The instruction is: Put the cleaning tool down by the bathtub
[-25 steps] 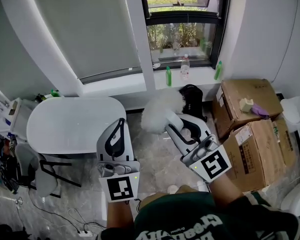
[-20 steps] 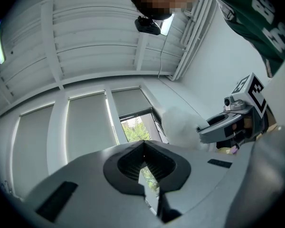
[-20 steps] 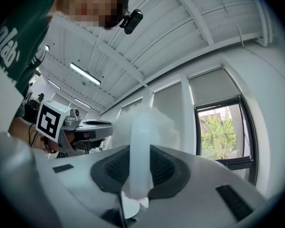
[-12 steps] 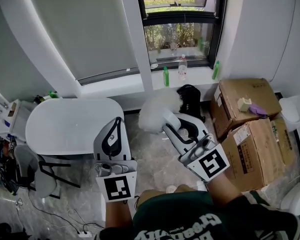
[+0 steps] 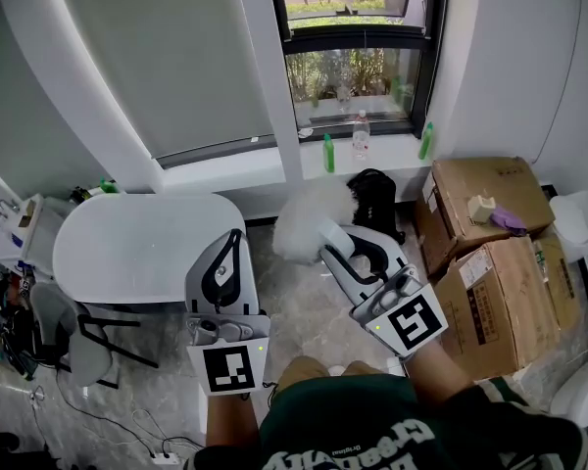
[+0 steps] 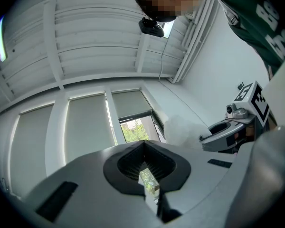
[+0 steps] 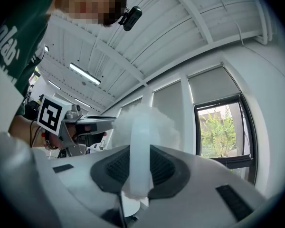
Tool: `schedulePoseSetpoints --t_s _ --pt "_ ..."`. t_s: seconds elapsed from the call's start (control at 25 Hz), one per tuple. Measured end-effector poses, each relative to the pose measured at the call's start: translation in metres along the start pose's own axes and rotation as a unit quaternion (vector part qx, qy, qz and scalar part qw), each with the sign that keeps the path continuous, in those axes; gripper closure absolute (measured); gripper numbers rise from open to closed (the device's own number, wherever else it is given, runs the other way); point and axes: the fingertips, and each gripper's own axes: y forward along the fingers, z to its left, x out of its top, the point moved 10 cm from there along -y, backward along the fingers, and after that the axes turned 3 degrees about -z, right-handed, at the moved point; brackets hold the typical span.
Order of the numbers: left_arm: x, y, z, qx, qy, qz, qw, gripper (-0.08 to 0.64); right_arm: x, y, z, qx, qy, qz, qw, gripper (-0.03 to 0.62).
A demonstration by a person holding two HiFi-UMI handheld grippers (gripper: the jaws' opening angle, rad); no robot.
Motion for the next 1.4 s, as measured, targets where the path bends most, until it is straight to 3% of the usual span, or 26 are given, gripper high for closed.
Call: schedulePoseSetpoints --t_s 0.6,1.12,1.4 --pt "-0.011 0.014 0.005 0.000 0.008 -0.006 0.9999 0.554 -0.017 0.020 -0.012 0.017 0.010 -0.002 1.000 0.500" --pt "-0.079 0.083 0.045 0.006 -0.004 -0.023 0.9997 0.554 -0.060 0.091 -0.051 0.015 -0.003 -0.002 1.000 0.500" --pt "-0.122 0.146 0.084 -0.015 -0.002 -0.029 0.9995 0.554 -0.085 0.158 -0.082 0.002 -0.008 0.003 1.000 0.500"
